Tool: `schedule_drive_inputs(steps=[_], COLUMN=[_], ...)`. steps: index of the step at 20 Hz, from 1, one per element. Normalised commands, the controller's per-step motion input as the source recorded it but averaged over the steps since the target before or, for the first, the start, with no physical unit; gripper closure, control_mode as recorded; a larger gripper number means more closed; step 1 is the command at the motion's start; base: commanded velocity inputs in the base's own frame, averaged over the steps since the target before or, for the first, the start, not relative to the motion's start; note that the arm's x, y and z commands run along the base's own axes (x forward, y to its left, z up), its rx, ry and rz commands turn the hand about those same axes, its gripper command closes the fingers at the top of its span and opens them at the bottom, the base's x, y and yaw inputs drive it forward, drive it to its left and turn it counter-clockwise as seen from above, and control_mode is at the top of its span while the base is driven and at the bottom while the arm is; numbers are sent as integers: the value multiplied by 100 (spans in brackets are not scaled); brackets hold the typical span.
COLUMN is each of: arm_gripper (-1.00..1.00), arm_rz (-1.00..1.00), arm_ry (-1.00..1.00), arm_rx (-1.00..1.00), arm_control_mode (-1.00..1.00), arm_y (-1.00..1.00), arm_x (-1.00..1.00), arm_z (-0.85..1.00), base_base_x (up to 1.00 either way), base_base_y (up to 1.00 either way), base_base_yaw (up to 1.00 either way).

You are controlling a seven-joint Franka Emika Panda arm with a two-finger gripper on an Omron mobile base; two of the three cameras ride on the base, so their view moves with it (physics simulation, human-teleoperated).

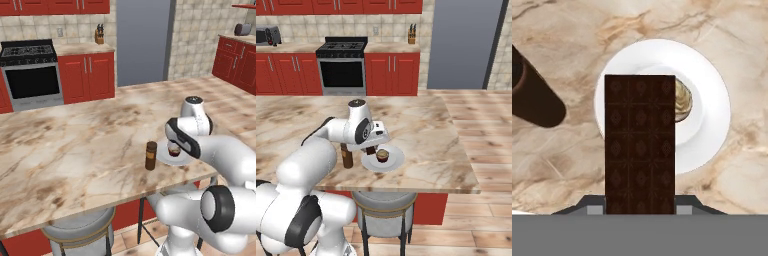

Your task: Take the cinnamon bottle from the cabinet and place it on the dining table, next to the plate with the cupcake. Then take the chocolate from the dining counter and place it on the cupcake plate.

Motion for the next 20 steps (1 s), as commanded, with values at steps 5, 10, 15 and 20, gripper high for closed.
schedule_drive_inputs(steps=[5, 10, 15, 20], arm_gripper=[100, 100, 100, 100], arm_rz=[0, 0, 0, 0], arm_ry=[0, 0, 0, 0], arm_rx=[0, 0, 0, 0], arm_control_mode=[-100, -100, -100, -100], arm_y=[3, 12, 13, 3], arm_x=[20, 5, 2, 0], arm_z=[-4, 0, -10, -21], base_base_x=[0, 0, 0, 0], base_base_y=[0, 0, 0, 0], base_base_yaw=[0, 0, 0, 0])
